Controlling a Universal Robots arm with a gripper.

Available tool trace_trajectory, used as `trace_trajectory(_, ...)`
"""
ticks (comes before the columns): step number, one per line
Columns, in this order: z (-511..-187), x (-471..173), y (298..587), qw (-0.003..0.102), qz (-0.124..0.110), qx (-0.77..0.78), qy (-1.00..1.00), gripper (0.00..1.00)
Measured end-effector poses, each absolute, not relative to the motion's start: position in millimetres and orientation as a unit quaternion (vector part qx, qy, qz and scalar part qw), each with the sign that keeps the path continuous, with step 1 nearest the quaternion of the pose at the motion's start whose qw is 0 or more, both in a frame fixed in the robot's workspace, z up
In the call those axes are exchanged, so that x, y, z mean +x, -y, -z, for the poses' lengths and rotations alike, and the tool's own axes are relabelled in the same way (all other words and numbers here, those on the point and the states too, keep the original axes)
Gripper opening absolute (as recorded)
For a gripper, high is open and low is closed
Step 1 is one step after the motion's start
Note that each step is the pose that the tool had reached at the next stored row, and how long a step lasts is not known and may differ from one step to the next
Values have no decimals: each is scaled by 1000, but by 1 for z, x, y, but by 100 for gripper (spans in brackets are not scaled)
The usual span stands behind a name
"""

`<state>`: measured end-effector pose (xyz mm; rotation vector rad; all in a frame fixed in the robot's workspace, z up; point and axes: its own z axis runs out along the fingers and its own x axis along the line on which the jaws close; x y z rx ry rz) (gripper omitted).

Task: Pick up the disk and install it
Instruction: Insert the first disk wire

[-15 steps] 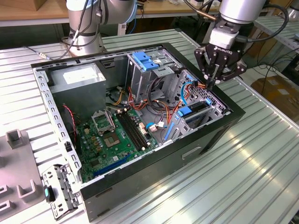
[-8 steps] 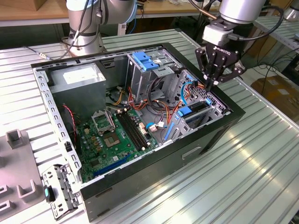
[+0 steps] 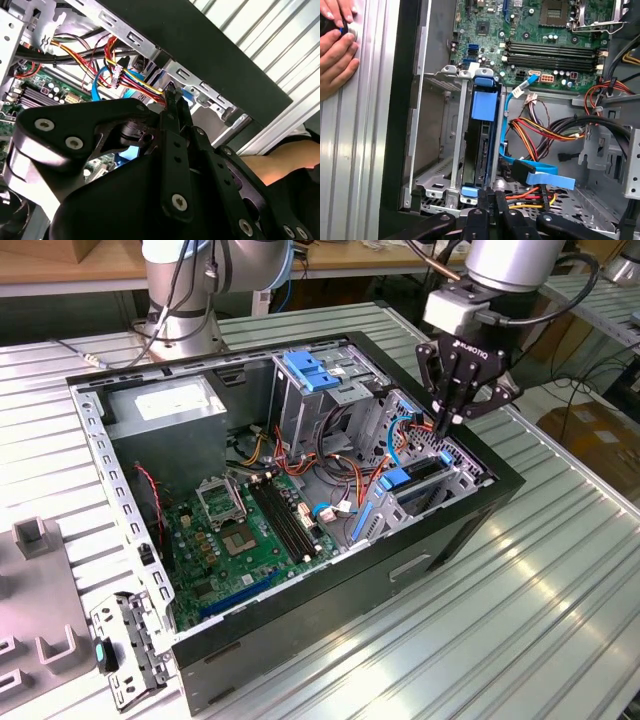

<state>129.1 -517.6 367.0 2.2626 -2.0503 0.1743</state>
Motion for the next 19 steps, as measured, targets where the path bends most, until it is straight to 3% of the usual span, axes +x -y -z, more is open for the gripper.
trace_trajectory(9,-364,124,518,44,-55,705,706,17)
trace_trajectory(11,-362,123,520,29,-40,708,704,17)
trace_trajectory(19,-360,118,533,23,-38,715,698,17)
